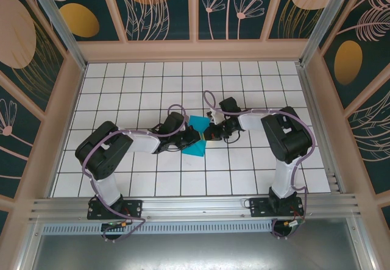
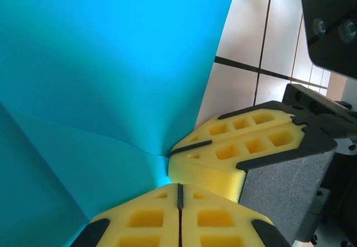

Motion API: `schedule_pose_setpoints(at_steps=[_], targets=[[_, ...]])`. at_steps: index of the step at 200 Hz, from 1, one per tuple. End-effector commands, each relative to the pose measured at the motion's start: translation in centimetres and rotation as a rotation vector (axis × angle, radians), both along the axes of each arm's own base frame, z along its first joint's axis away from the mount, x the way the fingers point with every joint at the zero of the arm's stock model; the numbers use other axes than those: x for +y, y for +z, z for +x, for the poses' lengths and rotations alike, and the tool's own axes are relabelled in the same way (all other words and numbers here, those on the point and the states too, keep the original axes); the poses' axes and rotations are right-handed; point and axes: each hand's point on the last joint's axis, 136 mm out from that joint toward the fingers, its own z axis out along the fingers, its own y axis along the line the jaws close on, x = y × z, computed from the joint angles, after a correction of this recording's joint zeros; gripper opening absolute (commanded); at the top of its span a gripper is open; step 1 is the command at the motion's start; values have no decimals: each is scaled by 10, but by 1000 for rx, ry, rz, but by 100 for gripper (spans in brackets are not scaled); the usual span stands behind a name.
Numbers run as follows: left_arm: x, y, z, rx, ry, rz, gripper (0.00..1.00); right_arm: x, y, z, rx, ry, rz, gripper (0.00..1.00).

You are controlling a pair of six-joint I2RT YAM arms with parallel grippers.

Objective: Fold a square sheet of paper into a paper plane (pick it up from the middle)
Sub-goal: Fold the triangle a second time at the center of the table.

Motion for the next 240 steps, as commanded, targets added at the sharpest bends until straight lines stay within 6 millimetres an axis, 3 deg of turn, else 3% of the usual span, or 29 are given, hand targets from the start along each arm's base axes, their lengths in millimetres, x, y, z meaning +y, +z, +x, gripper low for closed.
schedule_pose_setpoints(at_steps=[1, 178, 240], targets=[[-1, 4, -1, -29, -18, 2, 9, -2, 6, -3, 5, -7, 8, 0], [-2, -15, -5, 29, -36, 34, 8, -6, 4, 3, -14, -22, -34, 0], [-3, 5, -2, -21, -26, -3, 8, -6, 7, 8, -36, -26, -38, 0]])
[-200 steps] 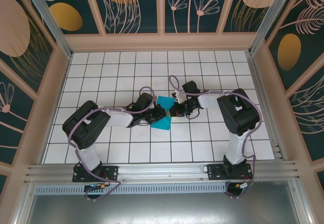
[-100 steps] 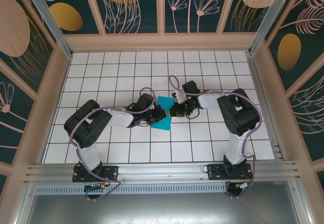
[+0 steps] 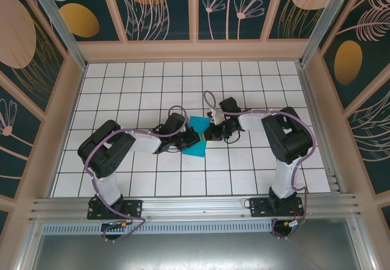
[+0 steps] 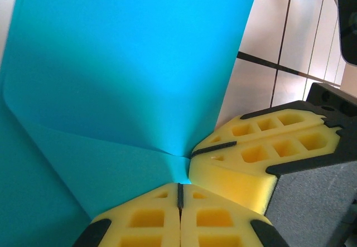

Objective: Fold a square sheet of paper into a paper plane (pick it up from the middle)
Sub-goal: Fold the triangle a second time at the center of the table.

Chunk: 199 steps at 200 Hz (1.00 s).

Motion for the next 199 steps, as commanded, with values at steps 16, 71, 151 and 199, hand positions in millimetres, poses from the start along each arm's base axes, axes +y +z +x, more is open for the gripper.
schedule_pose_setpoints(at_steps=[16, 71, 151, 199], targets=[[-4, 19, 1, -49, -16, -27, 8, -3, 9, 9, -42, -17, -23, 0], [-6, 17, 0, -41, -27, -36, 8, -3, 11, 12, -59, -20, -26, 0], [-7, 17, -1, -43, -32, -42, 8, -1, 19, 16, -87, -16, -7, 0], [-6, 24, 0, -62, -24, -47, 8, 0, 29, 13, -106, -5, 15, 0]])
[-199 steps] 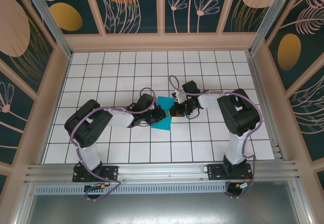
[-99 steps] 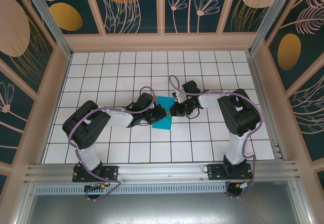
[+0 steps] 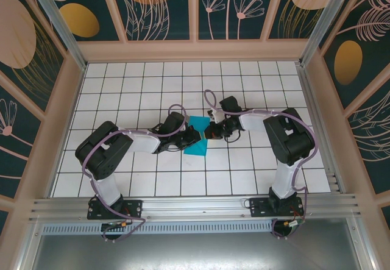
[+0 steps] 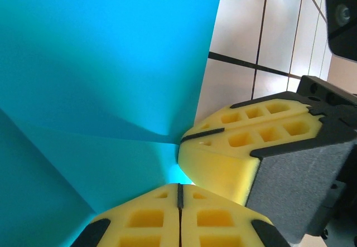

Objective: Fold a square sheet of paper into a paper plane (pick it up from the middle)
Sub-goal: Fold the triangle a second time at the center of the table.

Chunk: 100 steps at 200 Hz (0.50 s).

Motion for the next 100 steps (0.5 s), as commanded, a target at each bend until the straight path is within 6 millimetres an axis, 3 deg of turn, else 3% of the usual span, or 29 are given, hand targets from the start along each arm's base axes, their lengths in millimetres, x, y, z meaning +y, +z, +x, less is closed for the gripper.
schedule_pose_setpoints(at_steps=[1, 100], targets=[[-3, 12, -1, -40, -18, -23, 8, 2, 22, 6, -62, 8, 29, 0], [-7, 10, -2, -30, -33, -31, 8, -2, 6, 12, -50, -13, -24, 0]])
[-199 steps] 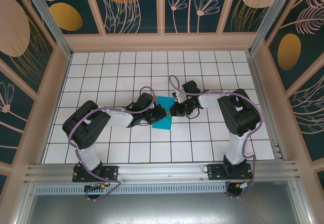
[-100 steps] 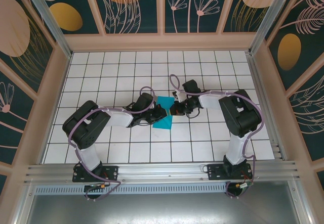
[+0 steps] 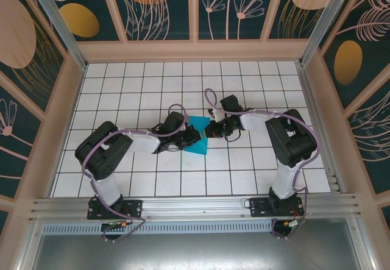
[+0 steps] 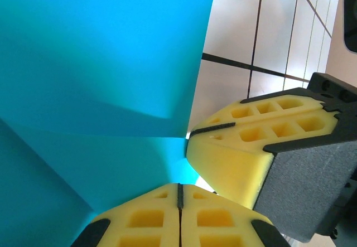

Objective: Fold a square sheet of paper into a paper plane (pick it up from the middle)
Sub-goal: Fold the triangle a second time at the center of the table.

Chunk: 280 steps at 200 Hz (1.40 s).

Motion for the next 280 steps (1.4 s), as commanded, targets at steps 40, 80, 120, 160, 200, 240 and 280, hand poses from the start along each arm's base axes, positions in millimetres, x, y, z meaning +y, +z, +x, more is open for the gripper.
schedule_pose_setpoints(at_steps=[40, 80, 120, 160, 200, 240, 280], targets=[[-6, 4, -3, -13, -36, -20, 8, 2, 0, 5, -8, 13, -1, 0], [-6, 1, -4, -5, -37, -15, 8, 4, -3, 2, 1, 26, 2, 0], [-5, -6, -5, 9, -35, -2, 8, 6, -6, 3, 5, 30, -2, 0], [-2, -13, -7, 25, -31, 13, 8, 6, -7, 3, 5, 30, -2, 0], [0, -18, -9, 40, -26, 28, 8, 7, -6, 1, 11, 35, 3, 0], [3, -23, -12, 53, -21, 43, 8, 8, -8, -1, 20, 40, 1, 0], [6, -26, -13, 60, -18, 55, 8, 9, -9, -1, 23, 42, -1, 0]])
